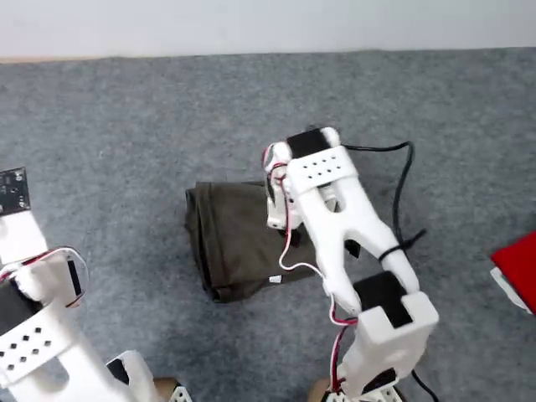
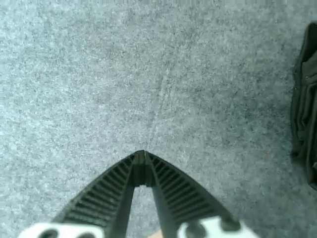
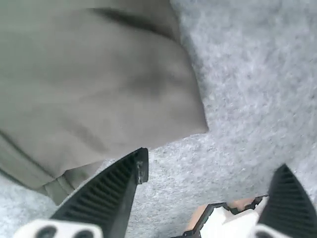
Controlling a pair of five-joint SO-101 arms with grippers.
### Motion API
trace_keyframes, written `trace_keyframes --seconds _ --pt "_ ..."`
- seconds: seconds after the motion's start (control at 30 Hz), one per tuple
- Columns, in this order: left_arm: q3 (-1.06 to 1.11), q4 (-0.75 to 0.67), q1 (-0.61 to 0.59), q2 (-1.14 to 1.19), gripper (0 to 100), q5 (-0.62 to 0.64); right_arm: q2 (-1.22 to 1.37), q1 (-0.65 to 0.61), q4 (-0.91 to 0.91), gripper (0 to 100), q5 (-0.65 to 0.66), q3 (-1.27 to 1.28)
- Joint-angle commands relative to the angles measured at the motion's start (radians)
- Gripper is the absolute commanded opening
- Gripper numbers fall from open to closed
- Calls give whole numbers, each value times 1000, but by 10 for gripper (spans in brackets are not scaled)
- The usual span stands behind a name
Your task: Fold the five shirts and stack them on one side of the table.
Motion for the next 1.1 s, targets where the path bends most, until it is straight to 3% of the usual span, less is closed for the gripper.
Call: trace_keyframes --seconds 0.0,0.37,0.57,0.77,0.93,1.07 --pt "13 15 2 -17 3 -8 25 -7 -48 403 -18 -18" --pt "50 11 2 -23 3 -2 211 -18 -191 401 -14 -20" --pt "50 11 2 -23 3 -2 357 -84 -186 398 -12 -68" --pt "50 11 2 -23 3 -2 461 -122 -179 211 -11 -146" --pt "50 11 2 -23 3 -2 513 -114 -114 17 112 -241" --pt "50 11 2 -23 3 -2 519 -87 -35 6 130 -285"
